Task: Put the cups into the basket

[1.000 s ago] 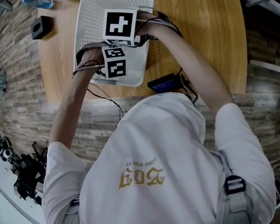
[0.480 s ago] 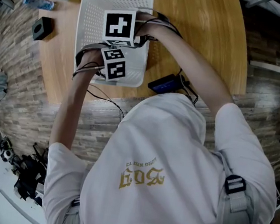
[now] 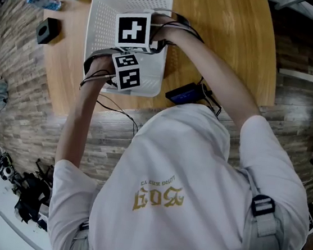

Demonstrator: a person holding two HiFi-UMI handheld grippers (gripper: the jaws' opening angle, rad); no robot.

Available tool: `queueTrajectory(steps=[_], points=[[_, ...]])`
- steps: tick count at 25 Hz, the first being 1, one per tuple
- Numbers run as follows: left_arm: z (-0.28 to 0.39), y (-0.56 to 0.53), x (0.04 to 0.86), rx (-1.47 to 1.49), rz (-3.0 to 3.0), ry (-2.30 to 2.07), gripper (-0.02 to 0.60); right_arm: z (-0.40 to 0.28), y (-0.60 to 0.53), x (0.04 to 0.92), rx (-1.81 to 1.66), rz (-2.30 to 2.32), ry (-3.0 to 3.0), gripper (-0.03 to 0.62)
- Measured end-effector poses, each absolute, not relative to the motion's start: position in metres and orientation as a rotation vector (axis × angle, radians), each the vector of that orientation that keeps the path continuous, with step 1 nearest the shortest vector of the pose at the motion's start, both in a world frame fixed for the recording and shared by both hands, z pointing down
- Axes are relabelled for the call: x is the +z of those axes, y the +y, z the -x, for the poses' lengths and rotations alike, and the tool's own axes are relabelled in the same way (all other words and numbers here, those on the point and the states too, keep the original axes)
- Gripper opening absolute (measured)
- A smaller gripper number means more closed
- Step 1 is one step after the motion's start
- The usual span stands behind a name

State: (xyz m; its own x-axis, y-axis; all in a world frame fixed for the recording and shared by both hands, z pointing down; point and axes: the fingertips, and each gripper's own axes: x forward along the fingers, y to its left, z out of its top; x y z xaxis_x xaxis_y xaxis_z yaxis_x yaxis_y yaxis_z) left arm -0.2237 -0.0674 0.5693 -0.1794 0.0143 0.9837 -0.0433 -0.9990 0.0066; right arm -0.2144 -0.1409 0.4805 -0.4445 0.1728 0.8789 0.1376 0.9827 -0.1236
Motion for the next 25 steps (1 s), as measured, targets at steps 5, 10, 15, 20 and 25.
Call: queueTrajectory(steps=[5,10,15,20,25], points=[[0.2239,-0.0671,0.5679,2.34,-2.0,-0.058,0.058,0.2138,-0.1396,0.4841,0.012,0.229,-2.016,0.009],[0.2229,-0.0661,0.5645,2.279,-2.021,-0.091,0.058,0.2128,-0.1378,0.4841,0.019,0.241,-2.013,0.009],[0.2206,-0.0681,0.5622,2.223,-2.051,-0.127,0.058,0.2083,-0.1361,0.4896,-0.006,0.248,-1.979,0.009],[0.22,-0.0679,0.5617,2.184,-2.066,-0.15,0.058,0.2098,-0.1373,0.4882,-0.024,0.245,-1.985,0.009],[0.22,-0.0683,0.5602,2.176,-2.072,-0.152,0.058,0.2108,-0.1365,0.488,-0.041,0.253,-1.991,0.009]])
